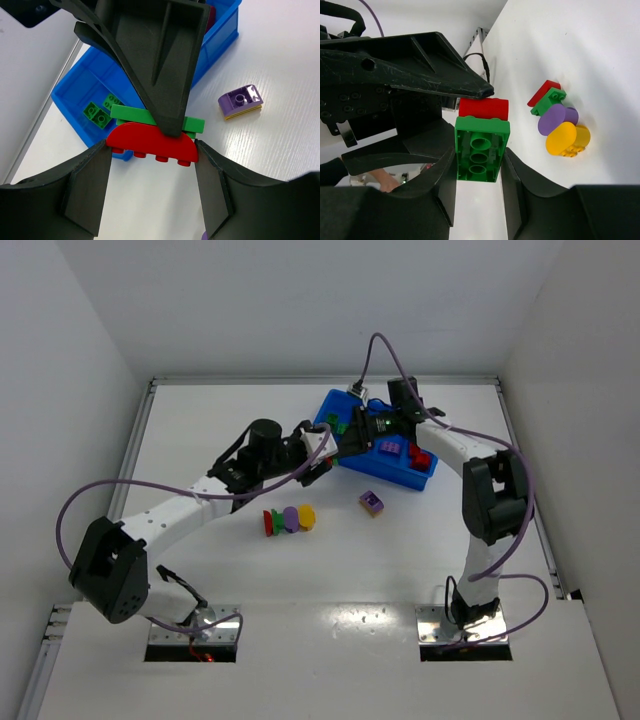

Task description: Sort the legos into containers by color

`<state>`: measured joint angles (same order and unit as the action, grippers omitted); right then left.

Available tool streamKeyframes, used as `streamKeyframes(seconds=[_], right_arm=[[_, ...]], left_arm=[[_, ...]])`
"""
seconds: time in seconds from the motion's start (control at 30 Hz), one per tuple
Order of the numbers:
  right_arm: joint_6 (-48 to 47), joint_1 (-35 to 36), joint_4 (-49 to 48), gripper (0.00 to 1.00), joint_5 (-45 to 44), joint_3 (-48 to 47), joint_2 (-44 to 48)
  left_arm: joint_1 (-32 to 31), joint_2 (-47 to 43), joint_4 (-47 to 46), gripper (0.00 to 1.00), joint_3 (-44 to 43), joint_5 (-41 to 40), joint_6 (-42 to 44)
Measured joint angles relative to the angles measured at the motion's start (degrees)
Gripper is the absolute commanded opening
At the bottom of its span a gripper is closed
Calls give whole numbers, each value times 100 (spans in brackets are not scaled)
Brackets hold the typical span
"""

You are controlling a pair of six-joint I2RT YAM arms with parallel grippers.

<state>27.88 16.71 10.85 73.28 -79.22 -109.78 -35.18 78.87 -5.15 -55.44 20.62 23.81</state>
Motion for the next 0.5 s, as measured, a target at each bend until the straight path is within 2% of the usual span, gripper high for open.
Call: streamKeyframes(seconds=[0.23,0.5], right_arm=[[-24,-59,0,1,42,72,31],[-127,-227,50,0,90,356,321]], left_arm=[[7,2,0,21,0,13,-4],[50,9,9,20,-2,208,-7]])
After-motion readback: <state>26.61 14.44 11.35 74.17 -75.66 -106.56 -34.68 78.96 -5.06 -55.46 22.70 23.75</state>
